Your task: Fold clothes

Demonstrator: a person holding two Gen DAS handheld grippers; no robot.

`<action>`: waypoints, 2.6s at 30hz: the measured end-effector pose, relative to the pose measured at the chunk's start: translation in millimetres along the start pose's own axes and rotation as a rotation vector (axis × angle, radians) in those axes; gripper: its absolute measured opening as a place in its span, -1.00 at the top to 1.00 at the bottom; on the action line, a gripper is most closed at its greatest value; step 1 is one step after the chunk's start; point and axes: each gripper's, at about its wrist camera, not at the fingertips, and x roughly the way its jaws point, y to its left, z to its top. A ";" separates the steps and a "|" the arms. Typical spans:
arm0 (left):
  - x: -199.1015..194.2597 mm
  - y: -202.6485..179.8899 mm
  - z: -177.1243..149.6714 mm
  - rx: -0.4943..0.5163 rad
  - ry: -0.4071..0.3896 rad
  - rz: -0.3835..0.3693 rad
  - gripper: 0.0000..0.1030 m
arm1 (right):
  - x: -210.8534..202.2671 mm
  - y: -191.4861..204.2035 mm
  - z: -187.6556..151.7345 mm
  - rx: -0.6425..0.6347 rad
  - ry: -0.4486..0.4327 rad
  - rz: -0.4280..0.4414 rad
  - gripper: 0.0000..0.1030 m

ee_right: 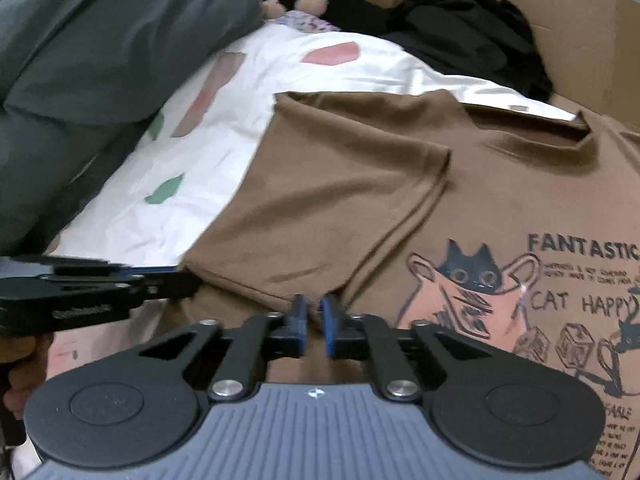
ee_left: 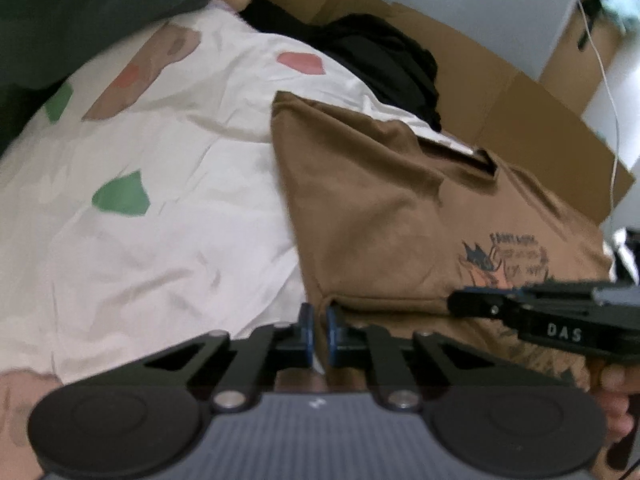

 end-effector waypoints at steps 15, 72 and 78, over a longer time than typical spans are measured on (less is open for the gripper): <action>-37.5 -9.4 9.1 0.065 -0.012 0.019 0.60 | -48.1 -3.3 -11.0 -0.320 0.145 0.023 0.68; 22.6 -363.3 72.8 0.402 -0.031 -0.077 -0.99 | -265.9 -276.3 -32.8 0.069 -0.183 -0.346 -0.50; 58.4 -378.0 54.1 0.444 0.017 -0.115 -0.97 | -260.8 -307.2 -49.1 0.173 -0.181 -0.357 -0.50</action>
